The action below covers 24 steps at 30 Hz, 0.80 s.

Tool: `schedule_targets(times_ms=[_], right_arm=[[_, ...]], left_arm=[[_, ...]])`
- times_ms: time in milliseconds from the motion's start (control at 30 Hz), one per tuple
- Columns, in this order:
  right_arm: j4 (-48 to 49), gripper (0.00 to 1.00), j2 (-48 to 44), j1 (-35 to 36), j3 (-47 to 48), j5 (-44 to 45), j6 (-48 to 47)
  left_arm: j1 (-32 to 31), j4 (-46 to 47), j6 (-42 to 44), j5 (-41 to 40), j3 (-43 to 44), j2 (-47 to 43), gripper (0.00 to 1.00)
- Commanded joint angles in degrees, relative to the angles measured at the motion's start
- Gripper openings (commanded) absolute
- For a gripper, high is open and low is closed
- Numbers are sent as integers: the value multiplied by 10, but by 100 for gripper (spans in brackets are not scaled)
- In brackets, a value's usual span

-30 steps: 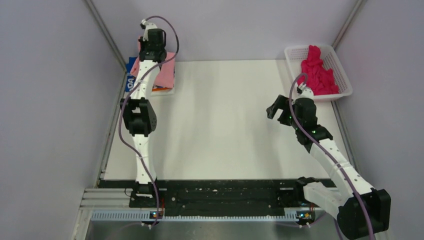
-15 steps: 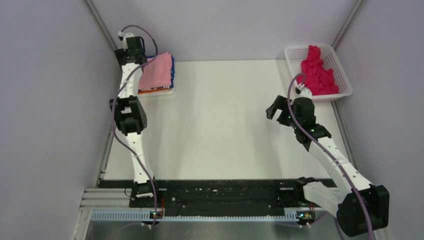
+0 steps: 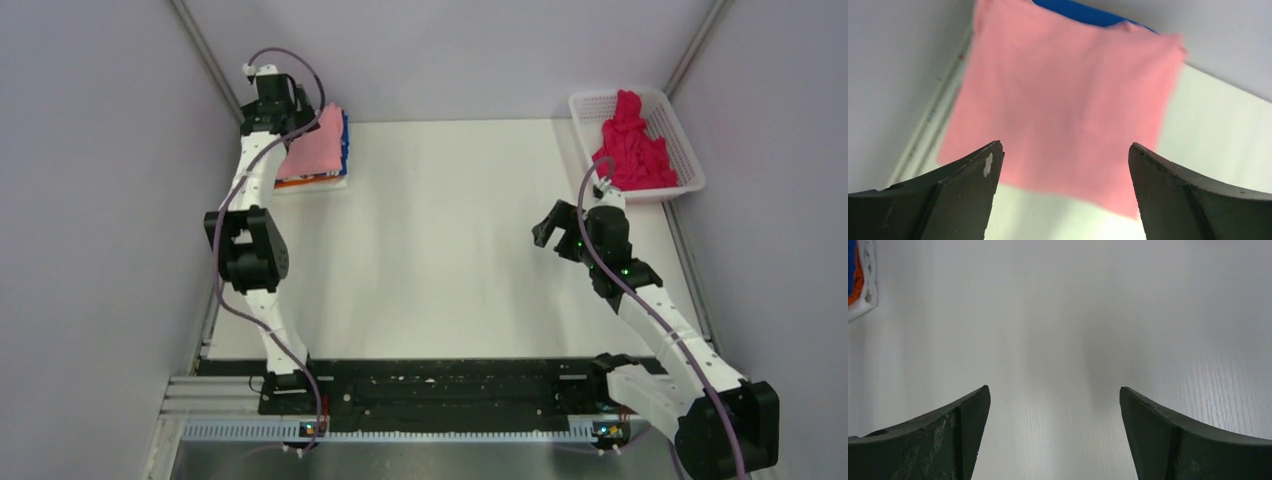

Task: Fold and stack the t-shirts
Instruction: Reset both arms

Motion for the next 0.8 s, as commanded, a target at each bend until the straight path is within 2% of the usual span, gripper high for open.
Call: schedule_targets(times_ms=[0, 67, 100, 200, 333, 433, 600, 767], right_arm=[[14, 99, -58, -3, -44, 12, 21], [20, 99, -91, -3, -84, 25, 30], [21, 99, -117, -3, -101, 30, 35], [6, 99, -177, -3, -145, 40, 53], [-13, 99, -257, -3, -185, 58, 73], [-6, 99, -305, -2, -208, 74, 91], [-14, 99, -333, -3, -218, 104, 96], [2, 99, -331, -2, -221, 108, 92]], left_arm=[[-39, 63, -89, 117, -159, -176, 98], [-72, 105, -122, 150, -278, -268, 99], [-86, 132, -130, 163, -369, -314, 99], [-146, 199, -149, 134, -556, -445, 99], [-217, 265, -176, 107, -760, -602, 99], [-233, 287, -218, 103, -879, -703, 99], [-235, 317, -249, 79, -990, -817, 99], [-235, 303, -245, 76, -975, -824, 99]])
